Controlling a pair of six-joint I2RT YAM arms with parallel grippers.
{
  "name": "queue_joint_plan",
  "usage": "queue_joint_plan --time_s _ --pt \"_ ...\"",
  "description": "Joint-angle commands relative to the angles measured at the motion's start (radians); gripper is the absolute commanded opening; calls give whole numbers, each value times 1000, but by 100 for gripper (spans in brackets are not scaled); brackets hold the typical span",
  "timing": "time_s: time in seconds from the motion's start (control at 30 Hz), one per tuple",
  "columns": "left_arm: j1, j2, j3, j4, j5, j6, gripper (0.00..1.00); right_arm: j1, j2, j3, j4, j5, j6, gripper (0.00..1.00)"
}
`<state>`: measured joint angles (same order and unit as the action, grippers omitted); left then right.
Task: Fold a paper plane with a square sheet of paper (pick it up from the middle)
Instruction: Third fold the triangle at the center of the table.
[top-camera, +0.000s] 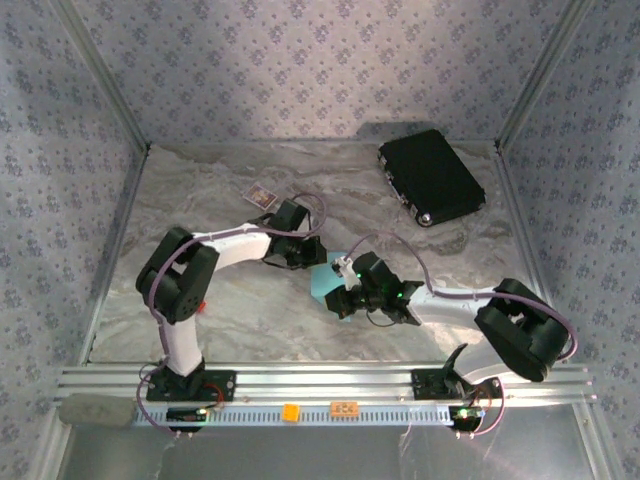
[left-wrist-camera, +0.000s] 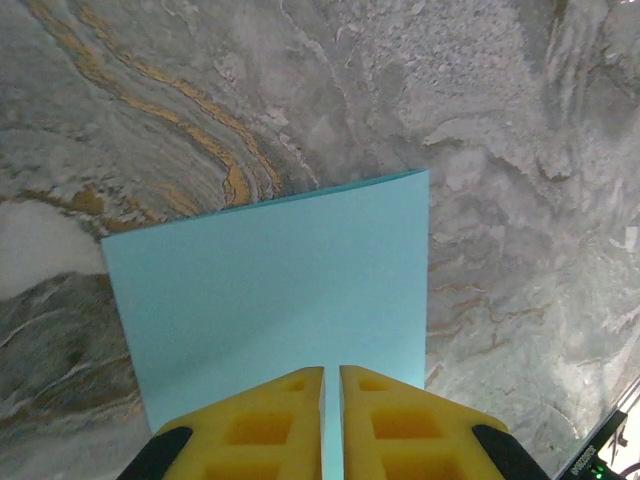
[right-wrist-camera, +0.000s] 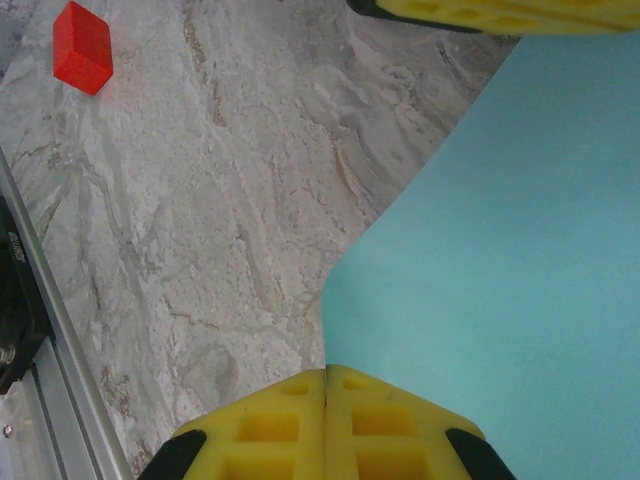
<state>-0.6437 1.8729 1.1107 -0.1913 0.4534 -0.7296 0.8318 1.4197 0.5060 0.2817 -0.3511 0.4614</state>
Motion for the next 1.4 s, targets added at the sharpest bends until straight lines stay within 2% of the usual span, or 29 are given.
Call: queue_joint_plan --time_s 0.0,0.2,0.53,0.77,1.37 --pt "-8 41 21 -43 26 27 11 1 16 -3 11 17 14 0" --pt "-9 80 -5 -60 -6 27 10 -3 18 -1 -3 58 16 0" --pt "-10 78 -18 -65 -22 27 10 -66 25 12 -76 163 12 0" --pt "-11 68 -20 -64 -28 24 10 -72 39 22 -101 201 22 0" --pt "-11 61 -27 -57 -29 16 10 -72 62 58 -130 223 31 0"
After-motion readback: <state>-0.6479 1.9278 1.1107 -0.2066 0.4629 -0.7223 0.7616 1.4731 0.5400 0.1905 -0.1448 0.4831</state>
